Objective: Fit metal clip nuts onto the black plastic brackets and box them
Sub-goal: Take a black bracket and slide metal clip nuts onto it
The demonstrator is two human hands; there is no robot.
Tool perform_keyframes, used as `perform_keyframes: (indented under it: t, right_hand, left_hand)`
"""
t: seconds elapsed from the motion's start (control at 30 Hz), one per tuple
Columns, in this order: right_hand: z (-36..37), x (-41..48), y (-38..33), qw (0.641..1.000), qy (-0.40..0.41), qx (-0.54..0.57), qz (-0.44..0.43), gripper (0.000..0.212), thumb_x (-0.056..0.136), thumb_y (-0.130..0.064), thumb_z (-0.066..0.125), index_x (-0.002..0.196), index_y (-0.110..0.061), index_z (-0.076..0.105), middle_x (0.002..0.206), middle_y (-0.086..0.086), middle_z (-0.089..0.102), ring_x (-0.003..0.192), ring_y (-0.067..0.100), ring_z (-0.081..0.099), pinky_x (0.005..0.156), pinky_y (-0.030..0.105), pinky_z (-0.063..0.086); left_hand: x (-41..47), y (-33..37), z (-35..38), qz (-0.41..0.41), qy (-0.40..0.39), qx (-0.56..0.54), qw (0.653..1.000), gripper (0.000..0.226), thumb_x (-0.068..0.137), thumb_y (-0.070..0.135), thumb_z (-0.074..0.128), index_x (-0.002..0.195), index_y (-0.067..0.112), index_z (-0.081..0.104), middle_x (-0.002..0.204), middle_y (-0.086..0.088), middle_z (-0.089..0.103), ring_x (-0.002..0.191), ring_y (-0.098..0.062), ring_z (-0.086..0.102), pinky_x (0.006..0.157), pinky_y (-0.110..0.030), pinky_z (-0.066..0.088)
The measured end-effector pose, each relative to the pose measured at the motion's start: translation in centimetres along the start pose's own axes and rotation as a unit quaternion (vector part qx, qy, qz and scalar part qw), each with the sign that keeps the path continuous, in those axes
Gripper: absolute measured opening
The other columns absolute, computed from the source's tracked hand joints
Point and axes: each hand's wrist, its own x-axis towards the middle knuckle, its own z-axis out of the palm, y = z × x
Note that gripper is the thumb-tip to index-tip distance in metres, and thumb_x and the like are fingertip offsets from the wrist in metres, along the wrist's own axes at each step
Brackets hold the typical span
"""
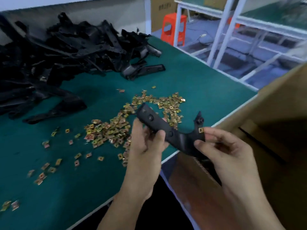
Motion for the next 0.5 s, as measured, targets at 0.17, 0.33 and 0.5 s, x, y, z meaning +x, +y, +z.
perform_keyframes:
  t: [0.17, 0.33, 0.5]
  right_hand:
    - [-8.0, 0.2, 0.8, 0.989, 0.133, -0.061, 0.017, 0.026, 0.078, -0.012, 0.084, 0.099, -0.026, 0.077, 0.095, 0.002, 0.074, 0.086, 0.022, 0.071, 0.084, 0.037, 0.061]
    - [-13.5, -0.6, 1.9, 0.957, 0.184, -0.219, 0.05, 0.03, 0.085, -0.031, 0.077, 0.114, -0.03, 0.07, 0.093, -0.014, 0.071, 0.087, -0.001, 0.066, 0.081, 0.033, 0.059]
    - [-15.6, -0.1, 2.4, 0.904, 0.154, -0.389, 0.089, 0.049, 0.095, -0.039, 0.064, 0.141, -0.028, 0.051, 0.118, -0.005, 0.054, 0.094, 0.009, 0.054, 0.071, 0.02, 0.045]
  left_hand:
    - [0.9, -2.9, 6.9, 0.017, -0.057, 0.088, 0.994, 0.053, 0.098, 0.012, 0.06, 0.115, 0.062, 0.054, 0.111, 0.015, 0.068, 0.107, -0.002, 0.067, 0.079, -0.021, 0.058]
    - [1.2, -5.8, 11.2, -0.013, -0.167, 0.219, 0.961, 0.046, 0.1, 0.013, 0.061, 0.127, 0.049, 0.055, 0.11, 0.026, 0.069, 0.109, 0.008, 0.063, 0.09, -0.016, 0.051]
    - [1.5, -6.4, 11.1, -0.033, -0.192, 0.265, 0.944, 0.057, 0.101, 0.01, 0.059, 0.151, 0.032, 0.042, 0.13, 0.025, 0.054, 0.117, 0.02, 0.051, 0.09, 0.0, 0.042]
